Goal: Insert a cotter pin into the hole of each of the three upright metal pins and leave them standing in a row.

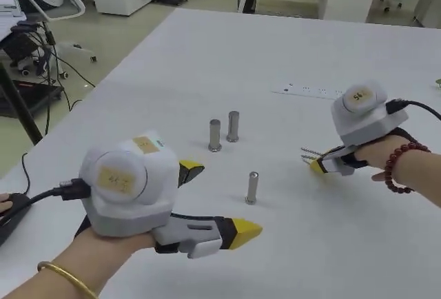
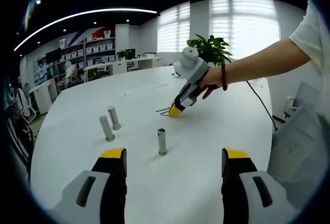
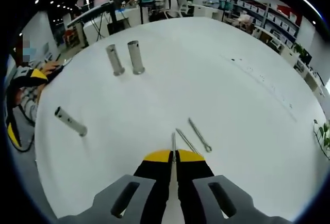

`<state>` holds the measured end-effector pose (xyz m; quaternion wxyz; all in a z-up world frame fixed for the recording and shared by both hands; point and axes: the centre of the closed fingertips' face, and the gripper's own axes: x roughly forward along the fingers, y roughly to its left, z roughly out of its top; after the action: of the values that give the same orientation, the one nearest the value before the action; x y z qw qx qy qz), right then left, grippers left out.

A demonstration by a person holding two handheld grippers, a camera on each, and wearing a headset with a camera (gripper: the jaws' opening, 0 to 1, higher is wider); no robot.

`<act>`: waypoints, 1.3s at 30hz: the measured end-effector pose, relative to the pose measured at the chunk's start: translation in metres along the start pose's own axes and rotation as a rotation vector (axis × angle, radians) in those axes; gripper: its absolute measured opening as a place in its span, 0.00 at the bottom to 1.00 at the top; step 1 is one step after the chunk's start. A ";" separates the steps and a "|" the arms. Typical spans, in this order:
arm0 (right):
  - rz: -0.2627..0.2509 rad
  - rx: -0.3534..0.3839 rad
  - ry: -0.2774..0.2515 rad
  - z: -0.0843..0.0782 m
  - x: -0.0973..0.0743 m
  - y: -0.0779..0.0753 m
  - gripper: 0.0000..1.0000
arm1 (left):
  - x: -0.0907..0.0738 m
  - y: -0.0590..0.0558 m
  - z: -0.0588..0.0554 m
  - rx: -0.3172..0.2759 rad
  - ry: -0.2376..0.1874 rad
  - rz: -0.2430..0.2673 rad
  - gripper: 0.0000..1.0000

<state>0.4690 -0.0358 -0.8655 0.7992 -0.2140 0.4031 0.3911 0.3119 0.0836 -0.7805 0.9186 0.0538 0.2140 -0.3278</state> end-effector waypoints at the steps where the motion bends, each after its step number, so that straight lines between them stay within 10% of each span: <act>1: 0.001 -0.008 0.004 0.000 0.000 0.000 0.05 | 0.000 0.000 0.000 -0.001 0.003 0.000 0.74; 18: -0.002 -0.155 0.069 -0.004 -0.008 0.009 0.01 | 0.002 -0.004 0.005 -0.006 -0.010 -0.019 0.70; 39: -0.010 -0.314 -0.063 0.022 -0.056 0.039 0.01 | -0.003 -0.005 0.013 -0.035 -0.017 -0.029 0.58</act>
<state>0.4276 -0.0236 -0.8084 0.7702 -0.3259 0.3105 0.4519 0.3114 0.0788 -0.7668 0.9163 0.0316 0.2128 -0.3377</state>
